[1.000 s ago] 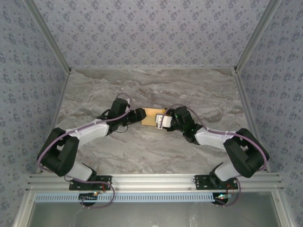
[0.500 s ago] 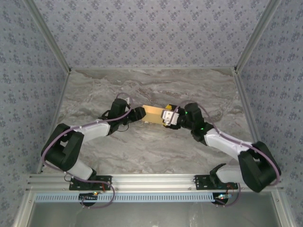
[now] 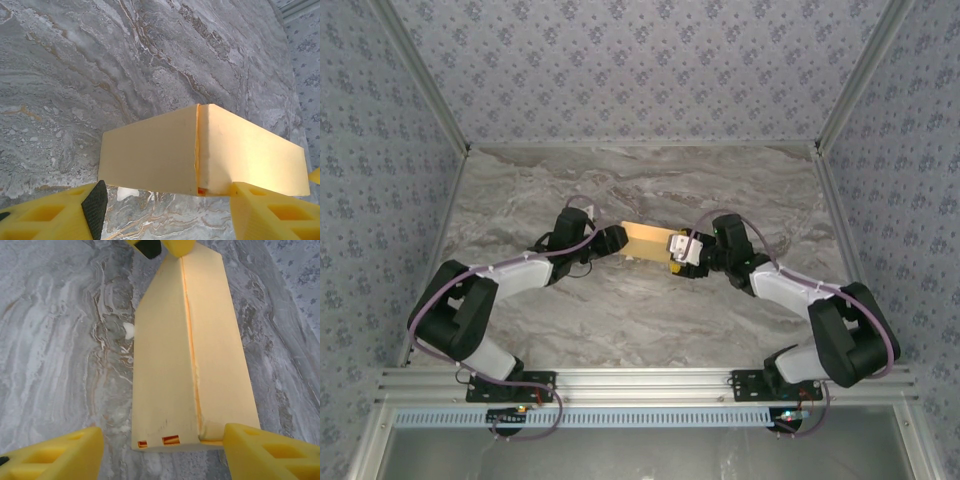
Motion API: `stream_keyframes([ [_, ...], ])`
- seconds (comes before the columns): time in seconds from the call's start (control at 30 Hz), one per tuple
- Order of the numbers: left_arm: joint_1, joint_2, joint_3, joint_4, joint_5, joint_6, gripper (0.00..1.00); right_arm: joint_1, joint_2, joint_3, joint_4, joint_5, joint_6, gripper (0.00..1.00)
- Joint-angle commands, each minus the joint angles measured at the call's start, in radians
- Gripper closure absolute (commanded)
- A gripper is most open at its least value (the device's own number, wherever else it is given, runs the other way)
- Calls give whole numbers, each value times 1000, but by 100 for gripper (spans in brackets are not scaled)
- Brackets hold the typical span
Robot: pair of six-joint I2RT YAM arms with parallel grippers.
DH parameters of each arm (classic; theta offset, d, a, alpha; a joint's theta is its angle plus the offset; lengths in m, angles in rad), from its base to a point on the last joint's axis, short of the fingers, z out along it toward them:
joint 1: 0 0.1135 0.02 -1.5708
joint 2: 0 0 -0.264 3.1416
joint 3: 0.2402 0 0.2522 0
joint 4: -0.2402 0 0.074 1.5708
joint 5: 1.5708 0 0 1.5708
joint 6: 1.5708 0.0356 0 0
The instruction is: Fold the paper box
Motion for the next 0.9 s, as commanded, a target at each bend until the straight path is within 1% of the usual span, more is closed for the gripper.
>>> stream_keyframes([
  [0.0, 8, 58, -19, -198, -55, 33, 34, 4, -13, -2, -67, 0, -16, 34],
  [0.1, 8, 59, -15, -202, -55, 32, 34, 9, -78, 5, -55, -43, -16, 34],
  [0.2, 9, 59, -14, -202, -51, 34, 34, 17, -93, 33, -47, -68, -20, 33],
  [0.27, 9, 61, -13, -202, -52, 33, 34, 28, -67, 58, -46, -70, -33, 33],
  [0.4, 9, 56, -8, -209, -48, 37, 32, 42, 33, 104, -69, -57, -58, 33],
  [0.5, 8, 49, -3, -209, -45, 43, 30, 44, 89, 93, -73, -22, -68, 34],
  [0.67, 10, 43, 15, -208, -23, 50, 28, -3, 104, 59, -107, -47, -71, 35],
  [0.77, 19, 27, 33, -199, 23, 64, 25, -5, 104, 57, -124, -45, -82, 36],
  [0.87, 30, -21, 51, -158, 66, 81, 18, -4, 110, 57, -121, -55, -80, 36],
])
